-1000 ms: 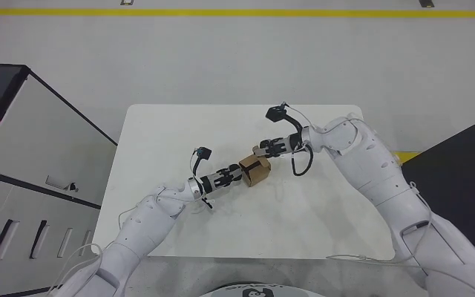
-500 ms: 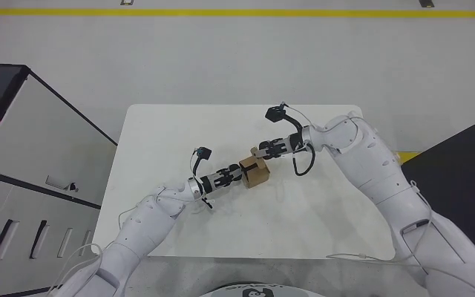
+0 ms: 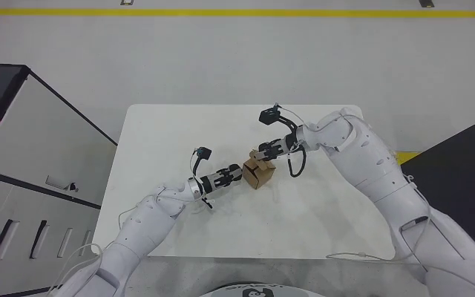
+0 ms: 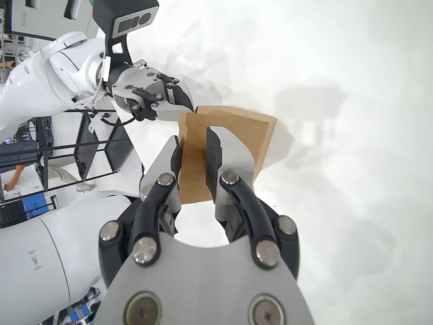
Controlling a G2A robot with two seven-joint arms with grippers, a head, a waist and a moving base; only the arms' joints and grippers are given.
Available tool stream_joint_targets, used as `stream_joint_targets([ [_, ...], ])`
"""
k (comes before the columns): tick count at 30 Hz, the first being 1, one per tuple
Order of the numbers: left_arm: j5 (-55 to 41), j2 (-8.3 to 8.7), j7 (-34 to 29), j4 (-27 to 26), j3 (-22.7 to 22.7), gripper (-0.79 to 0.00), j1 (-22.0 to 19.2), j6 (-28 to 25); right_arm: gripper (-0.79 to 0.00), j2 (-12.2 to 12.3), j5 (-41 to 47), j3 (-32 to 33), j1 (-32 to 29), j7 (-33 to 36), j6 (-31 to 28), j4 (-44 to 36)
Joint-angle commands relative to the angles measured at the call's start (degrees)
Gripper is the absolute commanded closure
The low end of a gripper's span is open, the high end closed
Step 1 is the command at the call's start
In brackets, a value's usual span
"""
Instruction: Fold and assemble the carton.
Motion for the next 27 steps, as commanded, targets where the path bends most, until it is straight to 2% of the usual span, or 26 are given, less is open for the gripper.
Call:
stream_joint_targets([
  [1, 0.0, 0.00, 0.0, 0.0, 0.0, 0.000, 0.0, 0.0, -0.129, -0.2, -0.8, -0.6, 0.5, 0.3, 0.6, -0.3],
  [16, 0.0, 0.00, 0.0, 0.0, 0.0, 0.000, 0.0, 0.0, -0.037, -1.8, -6.1, -5.2, 4.1, 3.0, 4.5, -0.7],
  [18, 0.0, 0.00, 0.0, 0.0, 0.0, 0.000, 0.0, 0.0, -0.068, -2.0, -6.3, -5.6, 4.4, 3.3, 4.8, -0.6],
  [21, 0.0, 0.00, 0.0, 0.0, 0.0, 0.000, 0.0, 0.0, -0.209, -2.2, -7.0, -6.2, 4.8, 3.7, 5.0, -0.5],
  [27, 0.0, 0.00, 0.0, 0.0, 0.0, 0.000, 0.0, 0.0, -0.262, -2.7, -9.4, -7.8, 5.8, 5.3, 6.0, -1.5],
])
